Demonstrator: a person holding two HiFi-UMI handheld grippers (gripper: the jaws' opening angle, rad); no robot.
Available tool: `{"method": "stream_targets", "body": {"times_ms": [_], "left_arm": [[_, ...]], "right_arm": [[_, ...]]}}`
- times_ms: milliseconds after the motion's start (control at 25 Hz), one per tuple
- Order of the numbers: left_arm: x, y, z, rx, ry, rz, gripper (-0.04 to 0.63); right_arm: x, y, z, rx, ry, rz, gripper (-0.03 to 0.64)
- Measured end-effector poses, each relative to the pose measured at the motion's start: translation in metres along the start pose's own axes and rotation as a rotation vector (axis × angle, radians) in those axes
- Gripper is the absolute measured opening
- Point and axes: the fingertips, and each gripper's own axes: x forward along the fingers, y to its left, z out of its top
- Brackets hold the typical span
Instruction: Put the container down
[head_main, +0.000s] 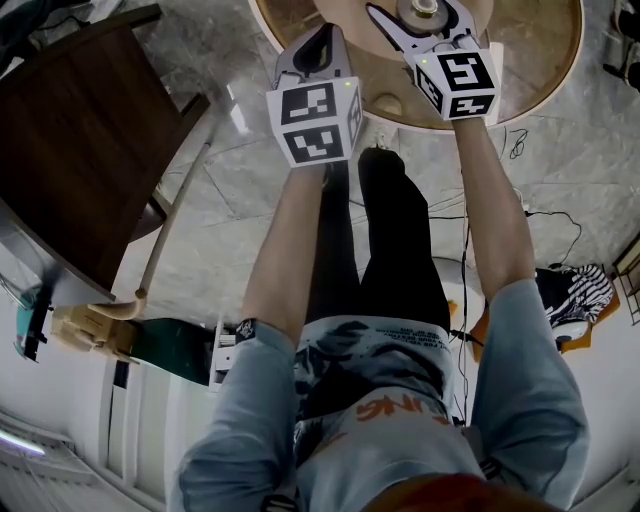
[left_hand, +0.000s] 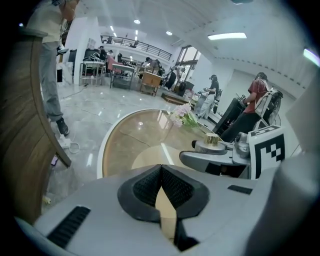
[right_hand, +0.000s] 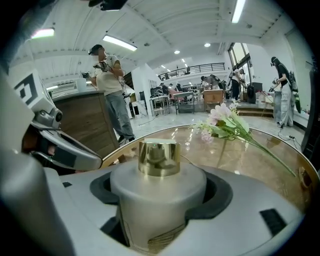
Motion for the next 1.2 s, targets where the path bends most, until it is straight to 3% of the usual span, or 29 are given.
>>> {"method": "stream_targets", "body": {"times_ms": [1080, 1200], "left_arm": [[-0.028, -0.024, -0.024, 0.011, -0.003, -0.012, 0.025], [-0.035, -0.030, -0.025, 0.011, -0.013, -0.012, 0.025]], "right_arm": [[-0.023, 0.015, -0.035, -0.086, 0.182, -0.045, 0.368], [-0.030, 0.019, -0.037, -0.042, 0.197, -0.035, 0.379]]}}
